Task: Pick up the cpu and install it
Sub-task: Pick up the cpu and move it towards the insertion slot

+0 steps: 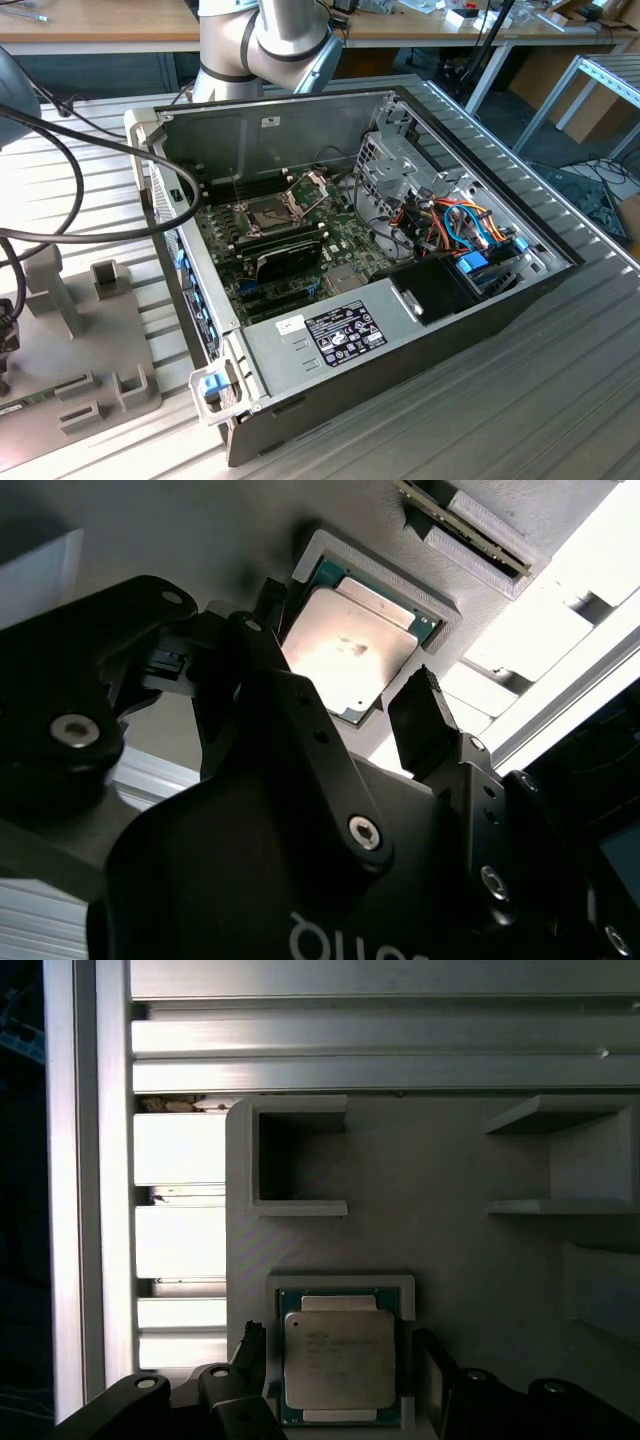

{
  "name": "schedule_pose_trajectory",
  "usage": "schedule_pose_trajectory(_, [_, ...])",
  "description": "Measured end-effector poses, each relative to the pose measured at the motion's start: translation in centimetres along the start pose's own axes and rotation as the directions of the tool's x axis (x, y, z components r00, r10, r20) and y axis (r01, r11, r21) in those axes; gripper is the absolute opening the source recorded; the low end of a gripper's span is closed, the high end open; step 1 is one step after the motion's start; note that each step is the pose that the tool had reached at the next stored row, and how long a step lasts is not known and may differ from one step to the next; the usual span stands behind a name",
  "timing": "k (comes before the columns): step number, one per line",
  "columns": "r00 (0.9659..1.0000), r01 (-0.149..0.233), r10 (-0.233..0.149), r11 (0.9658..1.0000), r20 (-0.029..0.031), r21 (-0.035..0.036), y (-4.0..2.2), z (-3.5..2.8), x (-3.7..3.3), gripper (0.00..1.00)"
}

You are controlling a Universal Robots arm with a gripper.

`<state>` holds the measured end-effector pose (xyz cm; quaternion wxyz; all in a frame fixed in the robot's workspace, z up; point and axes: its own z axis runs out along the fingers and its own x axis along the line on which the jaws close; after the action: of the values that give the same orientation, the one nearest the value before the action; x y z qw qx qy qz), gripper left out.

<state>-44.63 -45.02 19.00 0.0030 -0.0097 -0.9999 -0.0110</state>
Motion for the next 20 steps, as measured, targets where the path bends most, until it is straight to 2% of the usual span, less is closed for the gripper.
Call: schedule_pose_trajectory(20, [1.0, 0.0, 0.0, 1.0, 0.0, -0.0001, 0.0, 0.11, 0.0, 0.69])
